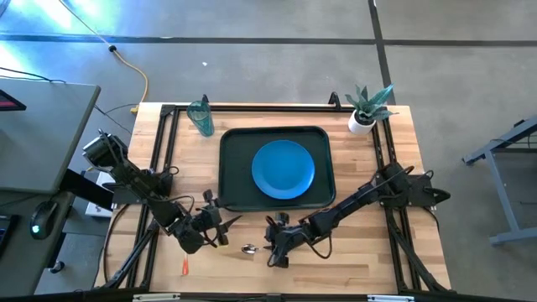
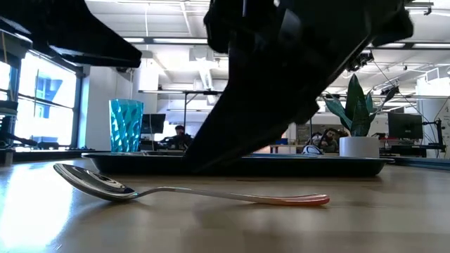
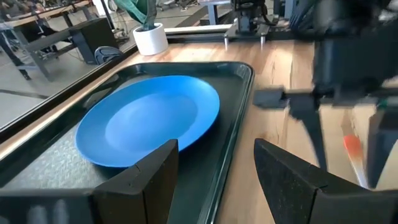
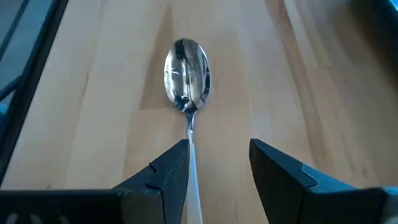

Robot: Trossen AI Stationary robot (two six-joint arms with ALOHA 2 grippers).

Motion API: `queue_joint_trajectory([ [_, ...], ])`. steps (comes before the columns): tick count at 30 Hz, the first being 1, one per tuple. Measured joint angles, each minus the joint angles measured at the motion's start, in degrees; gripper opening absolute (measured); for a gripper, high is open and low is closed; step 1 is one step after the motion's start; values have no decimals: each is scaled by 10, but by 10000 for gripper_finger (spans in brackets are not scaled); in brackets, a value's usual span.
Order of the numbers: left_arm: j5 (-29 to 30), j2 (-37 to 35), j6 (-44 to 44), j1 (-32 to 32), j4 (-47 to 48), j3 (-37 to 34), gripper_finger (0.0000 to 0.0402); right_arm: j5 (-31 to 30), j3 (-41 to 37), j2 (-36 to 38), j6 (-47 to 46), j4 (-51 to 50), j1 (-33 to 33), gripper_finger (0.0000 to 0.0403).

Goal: Pick and place plate/cup/fork/spoon on tray
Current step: Put the orange spoon on the black tray

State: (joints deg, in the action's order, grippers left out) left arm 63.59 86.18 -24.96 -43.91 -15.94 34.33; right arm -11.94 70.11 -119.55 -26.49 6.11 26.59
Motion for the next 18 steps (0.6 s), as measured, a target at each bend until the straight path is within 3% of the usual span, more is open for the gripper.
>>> queue_joint_trajectory([
  [18,-5,0,-19,0,-11,0,200,27,-1,-23,19,51,2,160],
])
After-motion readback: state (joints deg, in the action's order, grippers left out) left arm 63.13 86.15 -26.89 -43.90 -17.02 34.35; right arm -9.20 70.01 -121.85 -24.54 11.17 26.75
